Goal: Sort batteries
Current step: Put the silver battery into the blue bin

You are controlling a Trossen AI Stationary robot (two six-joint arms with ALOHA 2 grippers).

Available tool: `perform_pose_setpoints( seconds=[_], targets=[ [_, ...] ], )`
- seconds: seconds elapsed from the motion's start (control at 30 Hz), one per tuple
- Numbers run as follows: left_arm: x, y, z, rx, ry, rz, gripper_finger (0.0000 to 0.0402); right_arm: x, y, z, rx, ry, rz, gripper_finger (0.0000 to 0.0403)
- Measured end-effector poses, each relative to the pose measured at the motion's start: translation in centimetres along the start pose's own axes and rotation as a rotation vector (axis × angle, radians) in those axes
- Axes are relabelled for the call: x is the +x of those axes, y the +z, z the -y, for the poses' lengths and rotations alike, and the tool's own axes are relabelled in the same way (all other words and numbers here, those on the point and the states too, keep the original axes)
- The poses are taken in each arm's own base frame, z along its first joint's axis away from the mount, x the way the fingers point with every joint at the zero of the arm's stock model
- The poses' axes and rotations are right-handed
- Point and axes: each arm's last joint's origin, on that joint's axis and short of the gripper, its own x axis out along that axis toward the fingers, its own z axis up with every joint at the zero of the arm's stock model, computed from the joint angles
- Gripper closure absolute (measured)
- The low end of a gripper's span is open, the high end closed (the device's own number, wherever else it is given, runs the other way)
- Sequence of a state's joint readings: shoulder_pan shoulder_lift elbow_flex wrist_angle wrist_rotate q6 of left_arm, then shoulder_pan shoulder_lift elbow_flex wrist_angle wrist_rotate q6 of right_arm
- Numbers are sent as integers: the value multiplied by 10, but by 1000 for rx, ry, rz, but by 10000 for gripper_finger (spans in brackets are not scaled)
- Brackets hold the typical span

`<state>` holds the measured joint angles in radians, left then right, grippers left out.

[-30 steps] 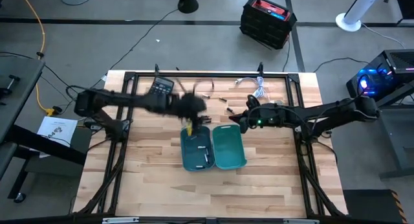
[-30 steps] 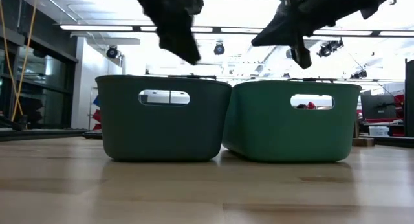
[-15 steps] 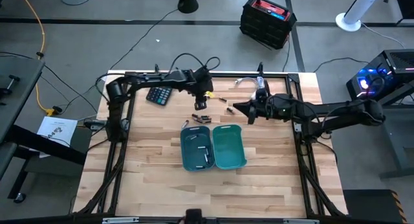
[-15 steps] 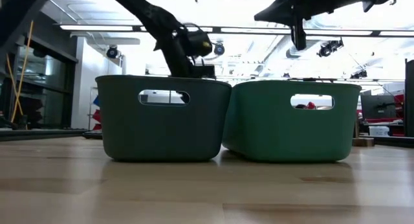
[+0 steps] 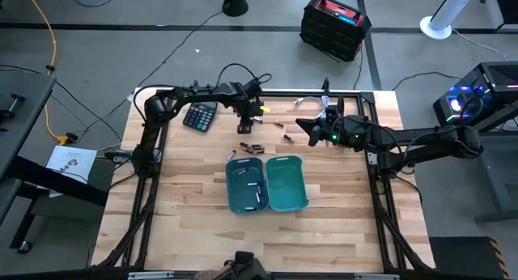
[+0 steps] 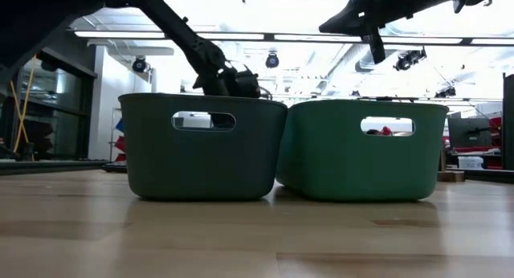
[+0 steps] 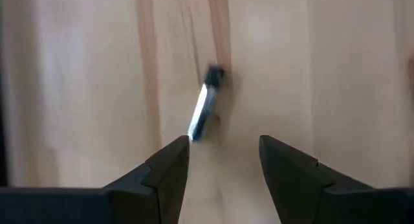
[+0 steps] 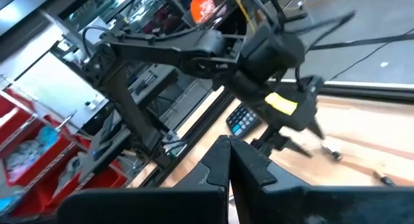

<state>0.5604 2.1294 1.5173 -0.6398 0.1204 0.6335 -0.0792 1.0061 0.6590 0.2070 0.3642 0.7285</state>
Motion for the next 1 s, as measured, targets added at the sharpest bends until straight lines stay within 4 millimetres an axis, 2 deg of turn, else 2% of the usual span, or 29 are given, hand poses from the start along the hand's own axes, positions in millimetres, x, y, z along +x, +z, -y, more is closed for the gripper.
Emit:
perform_pose_setpoints(
  seconds=[0.17, 0.47, 0.6, 0.7, 0.8, 1.0],
  targets=[
    [12, 1, 0, -10, 25, -7, 238, 0, 0, 0, 5, -2, 2, 402],
    [10, 12, 7, 3, 67, -6, 241, -1, -1, -1, 2, 6, -10, 402],
    [-1, 19, 7, -25, 80, -74, 241, -1, -3, 0, -3, 3, -24, 402],
    [-14, 29, 1, -48, 102, -42, 241, -1, -4, 1, -11, -7, -44, 402],
    [-21, 39, -6, -180, 150, 39, 241, -1, -5, 2, -14, -13, -50, 402],
    [-15, 37, -18, -669, 99, 113, 241, -1, -5, 2, -12, -14, -52, 402]
  ],
)
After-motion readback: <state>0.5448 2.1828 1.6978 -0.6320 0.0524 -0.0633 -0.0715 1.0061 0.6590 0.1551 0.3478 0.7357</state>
